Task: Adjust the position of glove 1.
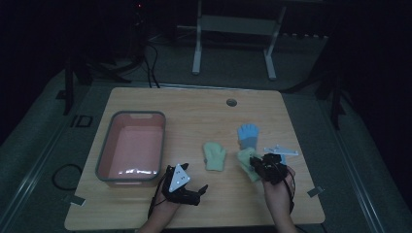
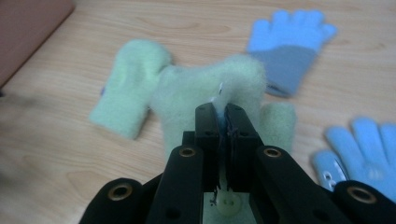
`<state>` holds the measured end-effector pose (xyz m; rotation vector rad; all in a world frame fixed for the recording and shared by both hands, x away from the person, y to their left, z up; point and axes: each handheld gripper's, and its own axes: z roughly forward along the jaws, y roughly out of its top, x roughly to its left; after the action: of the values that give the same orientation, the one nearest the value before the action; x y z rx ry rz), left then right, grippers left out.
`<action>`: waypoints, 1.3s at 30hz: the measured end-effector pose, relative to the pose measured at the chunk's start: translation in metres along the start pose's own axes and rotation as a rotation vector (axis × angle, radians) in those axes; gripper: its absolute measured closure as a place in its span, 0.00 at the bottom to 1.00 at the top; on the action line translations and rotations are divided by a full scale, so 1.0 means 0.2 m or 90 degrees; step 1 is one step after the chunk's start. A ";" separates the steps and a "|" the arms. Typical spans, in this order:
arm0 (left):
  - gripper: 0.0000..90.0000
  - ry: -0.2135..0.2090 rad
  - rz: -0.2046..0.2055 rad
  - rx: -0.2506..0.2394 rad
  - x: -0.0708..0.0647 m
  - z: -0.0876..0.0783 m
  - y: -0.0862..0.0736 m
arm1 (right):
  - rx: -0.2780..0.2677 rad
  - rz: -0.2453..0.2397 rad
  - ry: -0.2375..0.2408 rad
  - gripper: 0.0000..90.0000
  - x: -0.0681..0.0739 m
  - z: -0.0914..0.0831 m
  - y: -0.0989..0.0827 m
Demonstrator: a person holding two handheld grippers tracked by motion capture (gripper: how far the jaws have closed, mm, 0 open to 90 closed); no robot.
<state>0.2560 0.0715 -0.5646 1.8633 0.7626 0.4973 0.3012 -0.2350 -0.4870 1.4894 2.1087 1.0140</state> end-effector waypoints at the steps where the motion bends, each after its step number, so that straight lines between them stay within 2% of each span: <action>1: 0.01 0.000 0.000 0.000 0.00 0.00 0.00 | -0.003 0.007 -0.012 0.95 0.00 0.00 -0.02; 5: 0.01 0.001 -0.005 -0.001 0.00 0.00 0.00 | 0.005 0.026 -0.035 0.95 0.01 0.04 -0.08; 7: 0.01 0.001 -0.004 0.000 0.00 0.00 0.00 | 0.005 0.052 -0.036 0.95 0.00 0.07 -0.11; 8: 0.01 0.001 -0.004 0.000 0.00 0.00 0.00 | 0.005 0.052 -0.036 0.95 0.00 0.07 -0.11; 9: 0.01 0.002 -0.004 0.000 0.00 0.00 0.00 | 0.001 0.076 -0.041 0.95 -0.02 0.09 -0.14; 12: 0.01 0.001 -0.005 -0.001 0.00 0.00 0.00 | 0.000 0.093 -0.057 0.95 -0.03 0.11 -0.17; 17: 0.01 0.001 -0.007 0.000 0.00 0.00 0.00 | 0.015 0.092 -0.072 0.93 -0.06 0.18 -0.22; 22: 0.01 0.001 -0.007 -0.001 0.00 0.00 0.00 | 0.015 0.083 -0.071 0.91 -0.06 0.19 -0.22; 25: 0.01 0.001 -0.007 -0.001 0.00 0.00 0.00 | 0.016 0.079 -0.057 0.83 -0.07 0.18 -0.22; 27: 0.01 0.000 -0.007 -0.001 0.00 0.00 0.00 | 0.010 0.048 -0.051 0.77 -0.07 0.17 -0.20; 28: 0.01 0.000 -0.007 -0.001 0.00 0.00 0.00 | 0.017 0.006 -0.046 0.73 -0.07 0.15 -0.17; 29: 0.01 -0.001 -0.006 -0.001 0.00 0.00 0.00 | 0.017 0.006 -0.046 0.73 -0.07 0.15 -0.17; 32: 0.01 -0.001 -0.008 -0.001 0.00 0.00 0.00 | 0.020 -0.053 -0.027 0.74 -0.11 0.13 -0.12; 34: 0.01 0.000 -0.008 0.000 0.00 0.00 0.00 | 0.024 -0.086 0.008 0.75 -0.14 0.12 -0.10; 37: 0.01 0.001 -0.007 -0.001 0.00 0.00 0.00 | 0.024 -0.158 0.053 0.75 -0.18 0.11 -0.09; 38: 0.01 0.001 -0.007 -0.001 0.00 0.00 0.00 | 0.024 -0.158 0.053 0.75 -0.18 0.11 -0.09; 39: 0.01 0.001 -0.007 -0.001 0.00 0.00 0.00 | 0.032 -0.206 0.083 0.76 -0.21 0.10 -0.10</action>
<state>0.2563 0.0720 -0.5647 1.8569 0.7729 0.4923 0.3165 -0.2701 -0.5192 1.0774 2.3840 0.9626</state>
